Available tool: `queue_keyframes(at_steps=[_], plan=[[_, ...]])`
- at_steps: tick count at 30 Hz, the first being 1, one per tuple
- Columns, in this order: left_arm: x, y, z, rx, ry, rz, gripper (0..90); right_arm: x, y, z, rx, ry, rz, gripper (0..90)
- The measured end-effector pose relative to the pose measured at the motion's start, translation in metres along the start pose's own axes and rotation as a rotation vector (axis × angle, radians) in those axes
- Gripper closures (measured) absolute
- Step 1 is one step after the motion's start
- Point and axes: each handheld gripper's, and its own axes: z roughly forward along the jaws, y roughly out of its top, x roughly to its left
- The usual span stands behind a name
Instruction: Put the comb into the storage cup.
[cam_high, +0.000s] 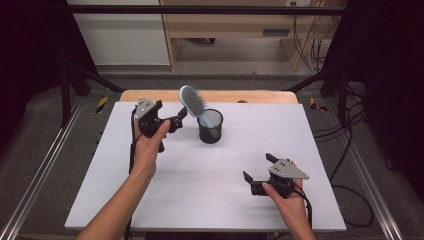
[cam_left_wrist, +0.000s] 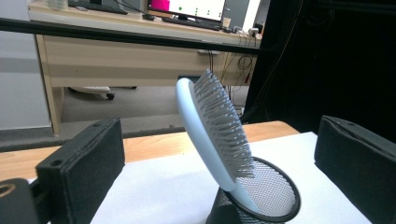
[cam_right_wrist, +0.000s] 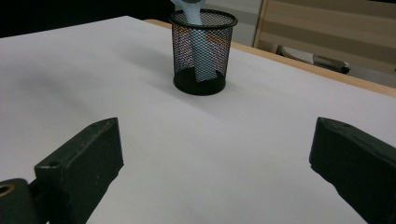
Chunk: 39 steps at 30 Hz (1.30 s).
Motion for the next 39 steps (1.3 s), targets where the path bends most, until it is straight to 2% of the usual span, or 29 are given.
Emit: queue_keyframes(at_steps=[3,9,13,16,17,20,25,30,36,39], plan=[[-0.001,0.003,-0.007,-0.014,0.001,-0.007,1.7,0.000,0.001,-0.001,-0.005,-0.009,-0.005,3.0],[0.000,0.009,-0.019,-0.006,-0.005,-0.003,1.9,0.001,0.001,0.000,-0.009,-0.018,-0.012,3.0],[0.002,0.015,-0.030,-0.008,-0.016,0.033,1.8,0.002,0.003,0.001,-0.029,-0.034,-0.003,3.3],[0.008,0.019,-0.040,-0.020,-0.003,0.041,1.2,-0.004,0.007,-0.001,-0.044,-0.074,0.017,3.6],[0.011,0.020,-0.043,-0.022,0.004,0.043,1.2,-0.010,0.011,-0.004,-0.060,-0.102,0.042,3.5],[0.020,0.021,-0.051,-0.028,0.014,0.038,1.2,-0.016,0.014,-0.007,-0.069,-0.115,0.060,3.6],[0.035,0.020,-0.062,-0.033,0.030,0.031,1.3,-0.029,0.016,-0.018,-0.070,-0.133,0.051,3.7],[0.044,0.018,-0.072,-0.038,0.029,0.043,1.3,-0.037,0.011,-0.028,-0.074,-0.144,0.058,3.8],[0.053,0.014,-0.083,-0.043,0.024,0.071,1.2,-0.038,-0.002,-0.039,-0.078,-0.150,0.065,4.0],[0.057,0.012,-0.089,-0.047,0.032,0.066,1.2,-0.038,-0.012,-0.041,-0.088,-0.163,0.072,3.9]])
